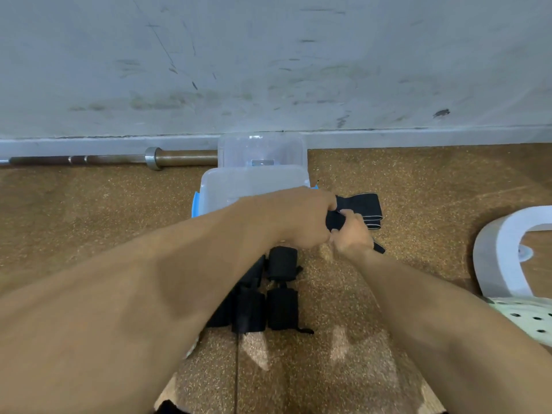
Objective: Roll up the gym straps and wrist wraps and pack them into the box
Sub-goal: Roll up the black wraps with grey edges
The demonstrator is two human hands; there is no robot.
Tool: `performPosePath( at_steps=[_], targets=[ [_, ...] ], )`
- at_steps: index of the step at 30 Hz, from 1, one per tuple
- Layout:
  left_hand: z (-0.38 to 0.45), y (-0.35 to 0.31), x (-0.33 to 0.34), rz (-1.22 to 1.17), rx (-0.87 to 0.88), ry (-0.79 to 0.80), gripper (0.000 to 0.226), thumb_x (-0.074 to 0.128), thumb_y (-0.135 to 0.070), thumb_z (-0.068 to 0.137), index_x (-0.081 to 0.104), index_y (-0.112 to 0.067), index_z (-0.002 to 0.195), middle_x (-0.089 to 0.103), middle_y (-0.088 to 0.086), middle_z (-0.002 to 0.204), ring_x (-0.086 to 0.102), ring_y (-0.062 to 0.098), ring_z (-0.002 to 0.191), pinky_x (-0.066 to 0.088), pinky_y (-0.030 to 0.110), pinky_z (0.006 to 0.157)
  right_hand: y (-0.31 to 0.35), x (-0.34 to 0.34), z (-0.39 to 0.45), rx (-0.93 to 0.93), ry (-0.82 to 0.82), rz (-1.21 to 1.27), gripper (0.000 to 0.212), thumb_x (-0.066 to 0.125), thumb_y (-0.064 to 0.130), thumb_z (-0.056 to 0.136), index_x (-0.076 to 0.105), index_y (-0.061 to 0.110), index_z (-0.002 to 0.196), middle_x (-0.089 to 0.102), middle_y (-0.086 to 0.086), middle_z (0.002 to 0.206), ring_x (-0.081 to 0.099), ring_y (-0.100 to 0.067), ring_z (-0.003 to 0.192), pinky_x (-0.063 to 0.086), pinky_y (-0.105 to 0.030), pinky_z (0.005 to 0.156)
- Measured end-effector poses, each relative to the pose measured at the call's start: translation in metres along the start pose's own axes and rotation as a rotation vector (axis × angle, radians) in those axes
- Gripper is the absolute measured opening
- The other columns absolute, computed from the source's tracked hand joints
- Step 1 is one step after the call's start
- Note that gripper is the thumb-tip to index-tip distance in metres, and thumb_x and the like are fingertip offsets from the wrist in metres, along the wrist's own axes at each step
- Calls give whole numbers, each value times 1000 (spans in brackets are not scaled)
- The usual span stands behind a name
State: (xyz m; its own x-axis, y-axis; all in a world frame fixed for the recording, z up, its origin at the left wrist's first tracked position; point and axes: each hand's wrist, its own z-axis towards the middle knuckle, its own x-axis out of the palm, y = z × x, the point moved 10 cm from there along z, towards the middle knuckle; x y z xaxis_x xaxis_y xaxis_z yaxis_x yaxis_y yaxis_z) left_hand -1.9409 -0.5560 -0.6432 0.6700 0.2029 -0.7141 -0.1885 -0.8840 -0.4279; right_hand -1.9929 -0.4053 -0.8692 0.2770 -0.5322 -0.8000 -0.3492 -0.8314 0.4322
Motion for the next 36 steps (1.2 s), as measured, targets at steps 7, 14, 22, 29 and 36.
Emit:
performPosePath(
  at_steps=[7, 14, 22, 29, 36],
  targets=[
    [32, -13, 19, 21, -2, 23, 42, 59, -28, 101, 53, -16, 141, 62, 4, 128, 58, 20, 118, 32, 20, 77, 5, 21, 51, -90, 129, -105, 74, 64, 27, 94, 30, 20, 160, 31, -9, 163, 38, -33, 144, 41, -46, 113],
    [43, -8, 39, 57, -38, 81, 44, 60, -34, 100, 52, -16, 139, 67, 5, 116, 64, 21, 106, 51, 33, 87, 16, 58, 80, -84, 288, -164, 96, 70, 30, 93, 6, 31, 165, -5, 1, 173, -4, -35, 158, 11, -59, 126],
    [29, 4, 36, 121, -54, 101, 57, 59, -42, 99, 38, -29, 151, 55, -2, 140, 50, 20, 132, 42, 37, 107, -17, 49, 79, -122, 108, -384, 65, 56, 22, 96, 34, 24, 156, 45, -3, 156, 40, -35, 141, 34, -57, 113],
    [-5, 32, 43, 117, -127, 125, 58, 59, -45, 98, 36, -35, 150, 52, -8, 141, 46, 15, 132, 36, 28, 103, -26, 23, 56, -50, 19, -183, 47, 53, 4, 94, 60, 25, 135, 71, -14, 114, 66, -39, 106, 53, -43, 85],
    [-30, 36, 21, 107, -119, 55, 62, 58, -46, 99, 32, -36, 154, 48, -11, 150, 46, 14, 135, 36, 28, 106, -5, -59, 25, -76, -122, 39, 42, 61, 2, 90, 67, 22, 126, 73, -11, 108, 68, -37, 102, 57, -40, 83]
  ],
)
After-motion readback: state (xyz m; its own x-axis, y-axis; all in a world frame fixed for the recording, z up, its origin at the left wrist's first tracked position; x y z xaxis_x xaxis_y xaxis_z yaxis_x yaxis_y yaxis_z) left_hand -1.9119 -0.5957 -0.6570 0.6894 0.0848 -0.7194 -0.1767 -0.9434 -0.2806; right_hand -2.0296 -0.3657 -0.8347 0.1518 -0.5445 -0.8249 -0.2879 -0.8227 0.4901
